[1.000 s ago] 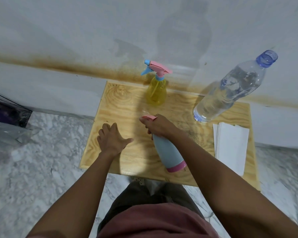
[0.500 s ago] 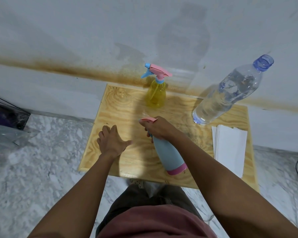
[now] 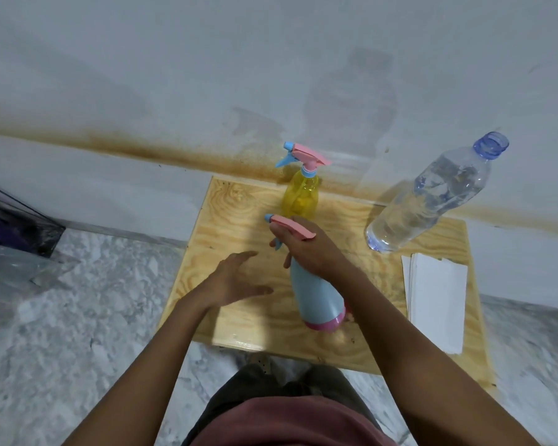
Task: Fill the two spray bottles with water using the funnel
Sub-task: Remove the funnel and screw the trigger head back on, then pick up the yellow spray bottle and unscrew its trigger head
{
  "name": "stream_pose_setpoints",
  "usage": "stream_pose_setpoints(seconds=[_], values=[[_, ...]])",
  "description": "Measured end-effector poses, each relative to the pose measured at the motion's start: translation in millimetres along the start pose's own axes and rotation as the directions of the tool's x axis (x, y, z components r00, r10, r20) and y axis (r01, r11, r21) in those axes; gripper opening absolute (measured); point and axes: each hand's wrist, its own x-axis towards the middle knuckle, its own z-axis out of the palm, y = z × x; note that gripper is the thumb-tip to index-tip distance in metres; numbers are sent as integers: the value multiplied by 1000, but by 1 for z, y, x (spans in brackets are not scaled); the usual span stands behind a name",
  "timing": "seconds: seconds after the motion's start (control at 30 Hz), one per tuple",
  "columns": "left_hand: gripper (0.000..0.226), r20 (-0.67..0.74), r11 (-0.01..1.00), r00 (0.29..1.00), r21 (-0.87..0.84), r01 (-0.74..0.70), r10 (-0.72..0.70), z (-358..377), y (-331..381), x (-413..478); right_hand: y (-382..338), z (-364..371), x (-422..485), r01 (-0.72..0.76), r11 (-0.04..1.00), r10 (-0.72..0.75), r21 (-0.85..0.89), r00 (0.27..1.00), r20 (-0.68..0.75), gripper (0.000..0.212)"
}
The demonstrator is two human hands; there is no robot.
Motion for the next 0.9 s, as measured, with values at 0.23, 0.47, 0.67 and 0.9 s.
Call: stream_pose_setpoints(seconds=[0.23, 0.47, 0.67, 0.9], values=[[100, -104, 891, 964, -367, -268, 246, -2, 49, -24, -35, 10, -7, 291, 940, -259, 179, 949, -181, 16], [79, -386, 869, 906, -372, -326, 175, -16, 53, -20, -27, 20, 6, 266, 964, -259, -16, 920, -293, 42], [72, -485, 895, 870, -347, -281, 85, -32, 46, 9, -9, 7, 19, 224, 974, -227, -47, 921, -316, 35], [62, -491, 853, 870, -470, -227, -39, -70, 46, 66, 21, -31, 61, -67, 995, 17, -78, 855, -518, 57]])
